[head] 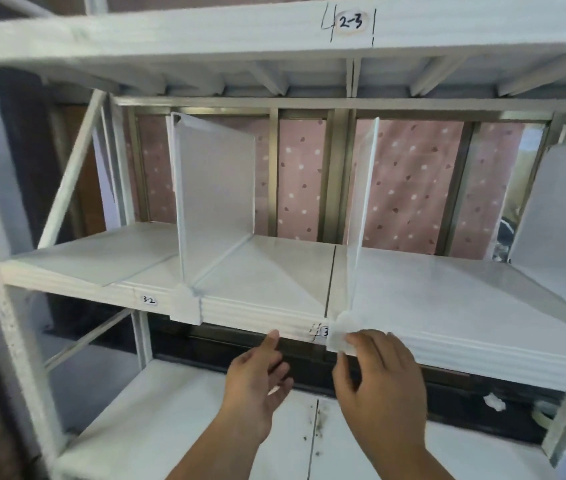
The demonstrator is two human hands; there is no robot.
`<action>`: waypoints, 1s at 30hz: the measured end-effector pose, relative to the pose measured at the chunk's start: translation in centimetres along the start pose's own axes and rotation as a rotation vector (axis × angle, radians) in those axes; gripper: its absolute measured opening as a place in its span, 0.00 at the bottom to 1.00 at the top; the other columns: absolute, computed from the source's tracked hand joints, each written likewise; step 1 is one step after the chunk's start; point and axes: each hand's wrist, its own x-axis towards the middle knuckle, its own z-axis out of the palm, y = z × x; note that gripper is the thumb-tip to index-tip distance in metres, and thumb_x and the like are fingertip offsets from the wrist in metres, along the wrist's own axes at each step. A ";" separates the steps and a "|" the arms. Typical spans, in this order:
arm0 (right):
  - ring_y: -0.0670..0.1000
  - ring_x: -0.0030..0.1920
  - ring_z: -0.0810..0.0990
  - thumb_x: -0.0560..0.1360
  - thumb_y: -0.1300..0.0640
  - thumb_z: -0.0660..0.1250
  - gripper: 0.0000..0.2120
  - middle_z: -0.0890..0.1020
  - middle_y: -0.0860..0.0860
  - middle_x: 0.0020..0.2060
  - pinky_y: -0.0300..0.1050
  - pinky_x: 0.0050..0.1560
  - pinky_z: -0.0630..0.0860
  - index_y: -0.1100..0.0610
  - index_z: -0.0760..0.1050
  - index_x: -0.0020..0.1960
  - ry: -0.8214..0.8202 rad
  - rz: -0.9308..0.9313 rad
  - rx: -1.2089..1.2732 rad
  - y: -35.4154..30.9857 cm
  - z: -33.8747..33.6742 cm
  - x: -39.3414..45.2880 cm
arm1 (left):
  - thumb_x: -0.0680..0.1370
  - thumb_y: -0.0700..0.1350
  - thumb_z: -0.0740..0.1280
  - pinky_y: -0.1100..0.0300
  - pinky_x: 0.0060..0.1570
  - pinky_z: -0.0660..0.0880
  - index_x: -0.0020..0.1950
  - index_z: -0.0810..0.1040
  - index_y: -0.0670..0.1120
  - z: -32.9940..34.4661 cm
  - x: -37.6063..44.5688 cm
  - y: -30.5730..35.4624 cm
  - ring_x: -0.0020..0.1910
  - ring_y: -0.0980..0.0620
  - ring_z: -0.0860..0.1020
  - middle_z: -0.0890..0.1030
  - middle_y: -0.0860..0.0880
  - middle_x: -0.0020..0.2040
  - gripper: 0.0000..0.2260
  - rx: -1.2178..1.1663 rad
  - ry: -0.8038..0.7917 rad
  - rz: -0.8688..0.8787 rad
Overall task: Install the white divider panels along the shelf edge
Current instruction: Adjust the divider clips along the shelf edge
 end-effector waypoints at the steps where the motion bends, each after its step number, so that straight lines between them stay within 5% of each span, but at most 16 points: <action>1: 0.55 0.52 0.79 0.77 0.50 0.64 0.13 0.83 0.51 0.49 0.52 0.58 0.78 0.56 0.82 0.54 -0.014 -0.056 0.046 -1.0 0.1 -0.1 | 0.73 0.57 0.81 0.50 0.41 0.86 0.69 0.78 0.43 -0.9 0.1 0.4 0.57 0.42 0.86 0.85 0.42 0.61 0.31 -0.042 0.007 -0.017; 7: 0.47 0.56 0.76 0.76 0.45 0.65 0.15 0.78 0.44 0.53 0.42 0.57 0.76 0.51 0.80 0.58 -0.290 -0.229 0.156 -7.4 2.1 3.8 | 0.71 0.75 0.71 0.40 0.44 0.87 0.81 0.68 0.46 -6.3 1.4 5.0 0.63 0.32 0.81 0.78 0.35 0.69 0.48 -0.384 -0.159 -0.176; 12: 0.49 0.70 0.70 0.78 0.42 0.67 0.27 0.74 0.46 0.69 0.43 0.70 0.69 0.51 0.71 0.74 -0.439 -0.267 0.144 -12.1 6.1 9.7 | 0.66 0.79 0.71 0.36 0.51 0.85 0.81 0.68 0.40 -9.9 3.7 9.6 0.64 0.27 0.82 0.78 0.28 0.70 0.57 -0.480 -0.323 -0.254; 17: 0.44 0.82 0.49 0.77 0.37 0.70 0.45 0.51 0.43 0.84 0.45 0.78 0.53 0.50 0.51 0.85 -0.778 -0.189 0.149 -15.5 11.0 14.3 | 0.61 0.80 0.73 0.35 0.69 0.78 0.74 0.75 0.28 -11.5 5.8 13.3 0.69 0.24 0.79 0.76 0.23 0.71 0.63 -0.463 -0.481 -0.331; 21: 0.44 0.82 0.54 0.73 0.36 0.73 0.50 0.51 0.42 0.84 0.42 0.78 0.55 0.48 0.50 0.85 -0.971 -0.157 0.105 -16.1 13.5 15.6 | 0.59 0.83 0.69 0.34 0.77 0.69 0.73 0.76 0.27 -12.9 8.0 14.7 0.72 0.22 0.74 0.73 0.23 0.74 0.66 -0.361 -0.552 -0.357; 30: 0.48 0.74 0.72 0.68 0.32 0.72 0.45 0.69 0.42 0.78 0.44 0.72 0.70 0.48 0.65 0.80 -0.867 -0.196 -0.064 -17.4 14.1 15.4 | 0.53 0.86 0.64 0.33 0.82 0.59 0.75 0.73 0.26 -15.7 11.3 16.1 0.74 0.18 0.70 0.68 0.21 0.77 0.72 -0.380 -0.671 -0.389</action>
